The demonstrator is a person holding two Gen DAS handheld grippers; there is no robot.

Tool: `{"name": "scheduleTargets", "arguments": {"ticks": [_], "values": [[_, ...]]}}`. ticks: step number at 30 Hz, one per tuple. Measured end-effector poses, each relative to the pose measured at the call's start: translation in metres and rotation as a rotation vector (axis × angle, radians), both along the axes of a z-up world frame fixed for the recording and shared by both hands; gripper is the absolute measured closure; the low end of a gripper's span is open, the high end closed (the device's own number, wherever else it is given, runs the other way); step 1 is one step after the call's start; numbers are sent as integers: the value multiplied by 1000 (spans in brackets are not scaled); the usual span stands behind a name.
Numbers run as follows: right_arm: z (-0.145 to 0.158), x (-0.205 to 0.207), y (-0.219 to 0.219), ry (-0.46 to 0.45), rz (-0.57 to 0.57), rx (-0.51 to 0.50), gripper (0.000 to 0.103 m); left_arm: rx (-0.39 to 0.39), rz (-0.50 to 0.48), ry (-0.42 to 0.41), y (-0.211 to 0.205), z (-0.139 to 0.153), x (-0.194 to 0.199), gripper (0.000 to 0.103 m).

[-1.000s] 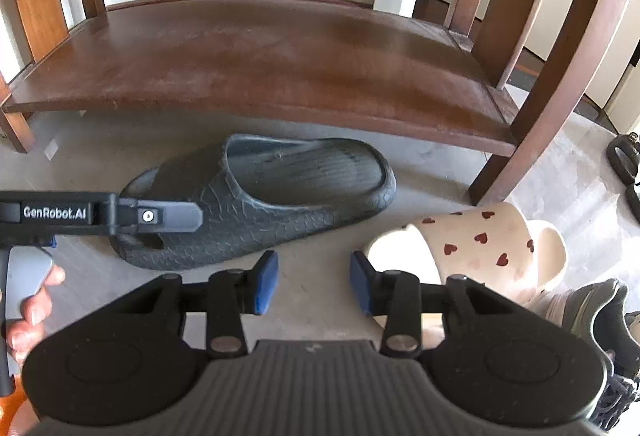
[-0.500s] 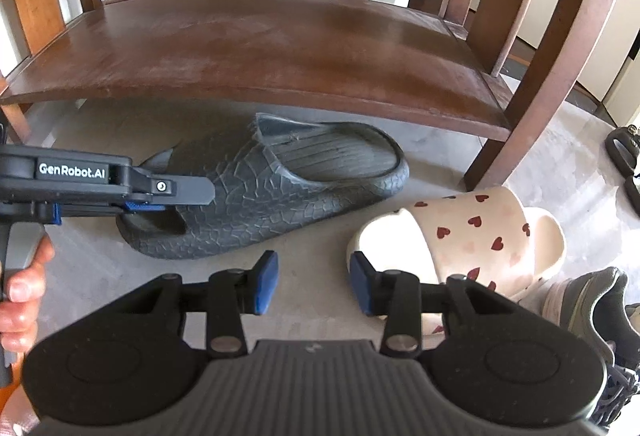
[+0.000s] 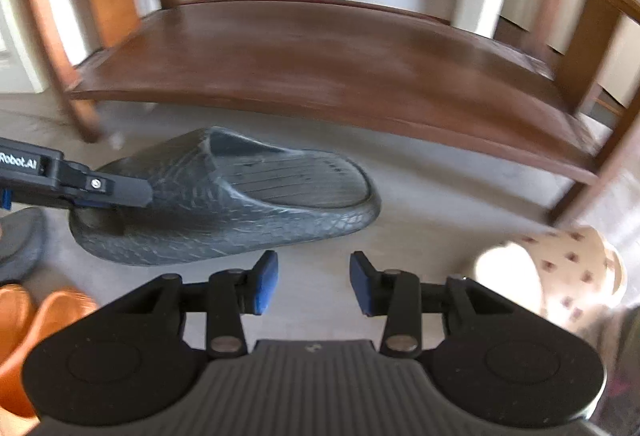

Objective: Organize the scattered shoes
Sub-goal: 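Grasp the second dark grey slide with the left tool, then carry the second grey slide beside the first and open the left tool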

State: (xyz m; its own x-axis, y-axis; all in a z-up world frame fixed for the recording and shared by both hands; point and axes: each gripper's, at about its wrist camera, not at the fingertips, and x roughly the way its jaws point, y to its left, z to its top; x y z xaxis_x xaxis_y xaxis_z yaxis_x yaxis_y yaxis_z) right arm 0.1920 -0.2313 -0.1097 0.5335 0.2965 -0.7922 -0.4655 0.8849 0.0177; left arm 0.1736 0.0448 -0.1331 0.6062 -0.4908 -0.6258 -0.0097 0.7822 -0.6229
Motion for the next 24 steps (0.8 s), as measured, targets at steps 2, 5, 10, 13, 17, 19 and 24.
{"name": "scheduleTargets", "arguments": {"ticks": [2,5,10,13,17,19,24], "values": [[2,-5,19,-3,38,8,59,45,17,-2,24,10,-12,79],[6,-16,56,-5,114,26,59,103,43,-7,57,22,-27,79],[12,-36,101,-14,206,31,59,154,100,-11,106,30,-42,79],[15,-46,123,-9,238,28,59,170,125,-18,133,31,-48,79],[19,-58,144,-8,273,15,59,179,145,-30,156,30,-61,78],[21,-66,154,-16,297,2,59,170,169,-29,171,25,-75,78],[22,-85,177,-1,359,-21,59,134,282,2,210,4,-122,76]]}}
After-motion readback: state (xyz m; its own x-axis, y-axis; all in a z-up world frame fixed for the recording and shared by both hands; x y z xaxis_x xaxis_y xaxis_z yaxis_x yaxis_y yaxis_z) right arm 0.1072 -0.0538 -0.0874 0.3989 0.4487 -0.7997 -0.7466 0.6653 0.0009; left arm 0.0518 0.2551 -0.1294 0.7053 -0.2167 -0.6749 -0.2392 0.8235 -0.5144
